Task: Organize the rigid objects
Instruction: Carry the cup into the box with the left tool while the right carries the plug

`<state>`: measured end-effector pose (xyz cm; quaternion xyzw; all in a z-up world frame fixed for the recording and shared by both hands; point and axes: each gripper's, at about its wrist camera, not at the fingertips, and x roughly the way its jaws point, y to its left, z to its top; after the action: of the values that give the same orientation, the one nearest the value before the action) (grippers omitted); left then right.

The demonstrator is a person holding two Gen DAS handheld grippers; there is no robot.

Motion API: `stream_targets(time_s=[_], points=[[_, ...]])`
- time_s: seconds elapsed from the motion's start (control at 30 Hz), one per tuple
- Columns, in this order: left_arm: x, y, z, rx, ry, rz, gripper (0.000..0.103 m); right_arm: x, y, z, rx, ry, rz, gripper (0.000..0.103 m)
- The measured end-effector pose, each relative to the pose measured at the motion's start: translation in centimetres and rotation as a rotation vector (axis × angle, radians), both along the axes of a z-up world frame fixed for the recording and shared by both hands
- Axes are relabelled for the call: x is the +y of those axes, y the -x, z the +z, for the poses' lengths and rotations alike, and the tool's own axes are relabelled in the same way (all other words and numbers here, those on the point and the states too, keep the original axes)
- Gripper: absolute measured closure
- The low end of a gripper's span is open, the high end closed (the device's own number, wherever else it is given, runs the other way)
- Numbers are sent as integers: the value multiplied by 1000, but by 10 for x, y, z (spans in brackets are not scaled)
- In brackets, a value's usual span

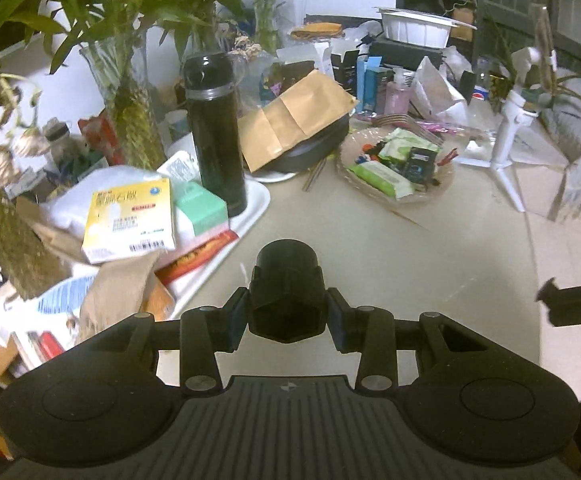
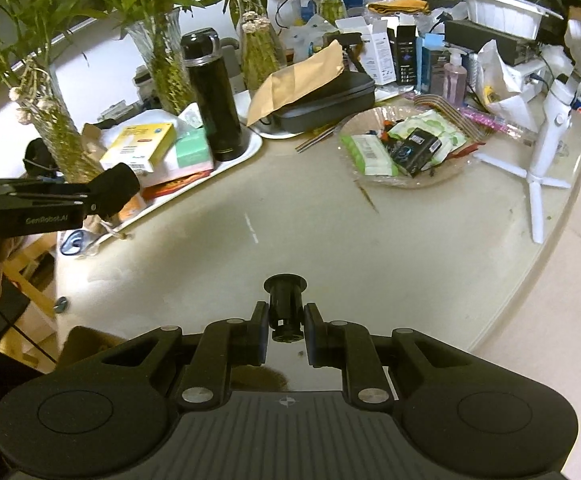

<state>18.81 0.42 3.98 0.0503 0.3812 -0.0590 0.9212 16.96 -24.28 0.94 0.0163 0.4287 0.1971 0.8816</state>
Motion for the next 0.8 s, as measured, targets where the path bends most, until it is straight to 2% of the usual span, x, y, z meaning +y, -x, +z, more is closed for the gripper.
stream_targets(time_s=[0.33,0.8], points=[[-3,40,7,50,77,-36,63,4,23,0,39,-37,31,82],[-22,76,-6,178,181,-87,63,6,49,-5,65,-61,54,82]])
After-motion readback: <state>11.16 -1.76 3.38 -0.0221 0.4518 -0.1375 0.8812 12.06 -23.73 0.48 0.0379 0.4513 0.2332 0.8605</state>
